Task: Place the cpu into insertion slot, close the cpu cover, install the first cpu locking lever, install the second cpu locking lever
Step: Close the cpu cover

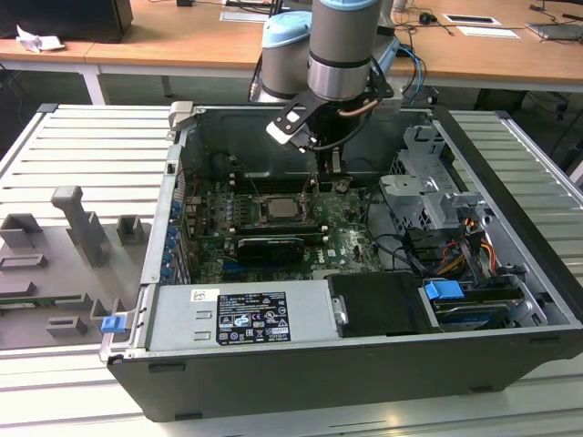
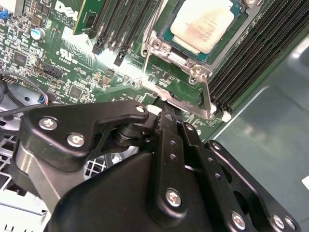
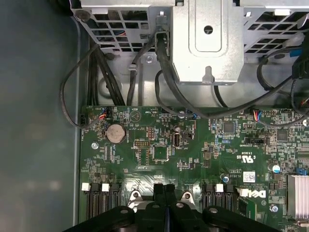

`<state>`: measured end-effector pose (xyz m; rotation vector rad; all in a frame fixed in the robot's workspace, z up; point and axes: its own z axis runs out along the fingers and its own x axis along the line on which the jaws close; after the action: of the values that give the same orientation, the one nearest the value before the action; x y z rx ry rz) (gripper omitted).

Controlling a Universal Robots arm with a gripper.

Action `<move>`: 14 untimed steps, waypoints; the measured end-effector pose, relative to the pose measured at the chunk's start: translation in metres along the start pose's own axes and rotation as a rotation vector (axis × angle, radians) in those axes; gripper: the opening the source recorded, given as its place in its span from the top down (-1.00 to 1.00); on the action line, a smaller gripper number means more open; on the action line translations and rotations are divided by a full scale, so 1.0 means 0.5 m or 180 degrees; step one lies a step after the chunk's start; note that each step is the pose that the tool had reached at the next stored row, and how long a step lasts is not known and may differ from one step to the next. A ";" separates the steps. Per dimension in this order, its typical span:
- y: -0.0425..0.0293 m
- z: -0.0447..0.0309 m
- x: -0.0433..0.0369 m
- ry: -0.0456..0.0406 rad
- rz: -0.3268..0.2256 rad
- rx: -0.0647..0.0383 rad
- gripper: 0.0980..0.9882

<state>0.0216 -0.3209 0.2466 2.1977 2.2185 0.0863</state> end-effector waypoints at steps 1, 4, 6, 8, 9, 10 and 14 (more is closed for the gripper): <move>-0.001 0.000 0.000 0.0000 0.0000 0.0000 0.98; -0.006 0.000 0.000 0.0000 0.0000 0.0000 0.98; -0.008 0.000 0.000 0.0000 0.0000 0.0000 0.98; -0.011 -0.001 0.000 0.0000 0.0000 0.0000 0.98; -0.012 -0.001 0.000 0.0000 0.0000 0.0000 0.98; -0.016 -0.001 0.000 0.0000 0.0000 0.0000 0.98; -0.027 -0.001 0.000 0.0000 0.0000 0.0000 0.98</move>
<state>0.0078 -0.3209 0.2466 2.1977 2.2184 0.0863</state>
